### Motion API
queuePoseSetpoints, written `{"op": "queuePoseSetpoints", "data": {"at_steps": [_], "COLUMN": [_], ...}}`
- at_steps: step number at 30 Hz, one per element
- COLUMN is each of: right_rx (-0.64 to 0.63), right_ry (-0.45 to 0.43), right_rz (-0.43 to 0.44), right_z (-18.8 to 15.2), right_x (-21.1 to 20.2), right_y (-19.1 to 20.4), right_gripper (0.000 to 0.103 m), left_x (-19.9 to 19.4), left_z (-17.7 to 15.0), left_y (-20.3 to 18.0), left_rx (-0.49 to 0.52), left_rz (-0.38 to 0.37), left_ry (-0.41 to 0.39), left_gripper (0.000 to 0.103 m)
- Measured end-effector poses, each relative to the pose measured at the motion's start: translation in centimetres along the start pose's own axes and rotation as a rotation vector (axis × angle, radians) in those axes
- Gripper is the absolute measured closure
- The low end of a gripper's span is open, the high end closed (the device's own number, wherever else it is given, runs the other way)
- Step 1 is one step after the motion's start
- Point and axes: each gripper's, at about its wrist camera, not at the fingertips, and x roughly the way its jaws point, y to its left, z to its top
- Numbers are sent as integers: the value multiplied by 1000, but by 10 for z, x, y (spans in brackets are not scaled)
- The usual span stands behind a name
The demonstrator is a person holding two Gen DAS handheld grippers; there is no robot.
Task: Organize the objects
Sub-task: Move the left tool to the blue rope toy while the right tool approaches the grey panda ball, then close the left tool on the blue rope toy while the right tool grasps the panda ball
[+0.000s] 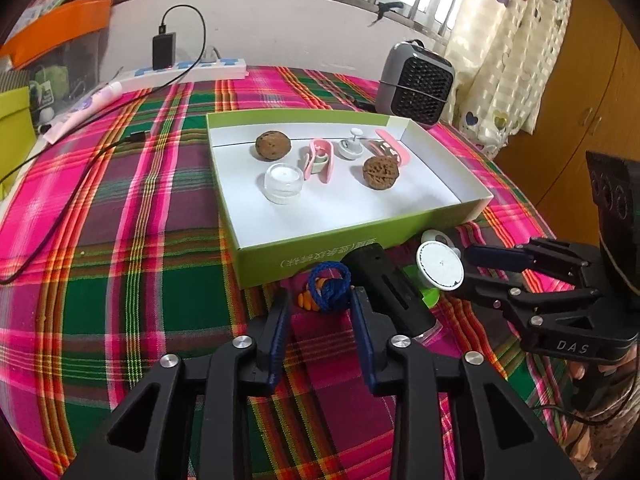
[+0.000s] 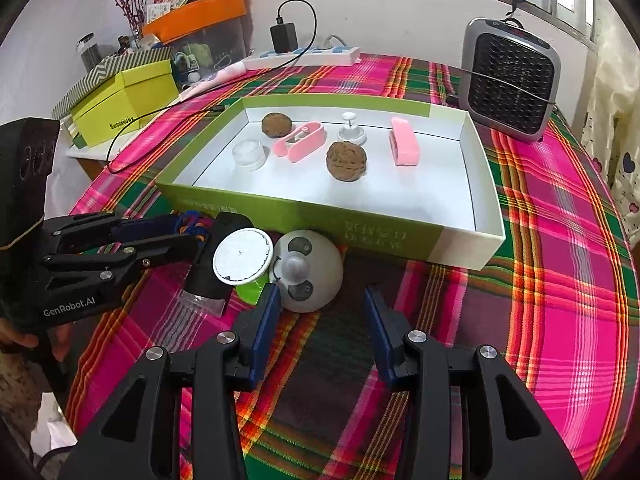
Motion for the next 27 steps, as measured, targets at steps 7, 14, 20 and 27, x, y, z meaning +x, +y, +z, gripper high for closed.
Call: {"op": "queuePoseSetpoints", "data": {"at_steps": [7, 14, 20, 27], "right_rx": [-14, 3, 10, 28], "right_ry": [2, -4, -17, -28], "right_rz": [-18, -26, -41, -42], "right_z": [2, 5, 7, 6], "right_x": [5, 9, 11, 10], "right_y": [5, 4, 3, -1], "right_gripper": [59, 55, 55, 55], "left_x": [-5, -7, -7, -4], "left_z": [-5, -6, -6, -3], "left_y": [5, 10, 12, 6], "left_rx": [-9, -11, -13, 9], "left_rz": [2, 0, -5, -3], "left_ry": [-3, 0, 1, 8], "left_gripper": [79, 79, 78, 71]}}
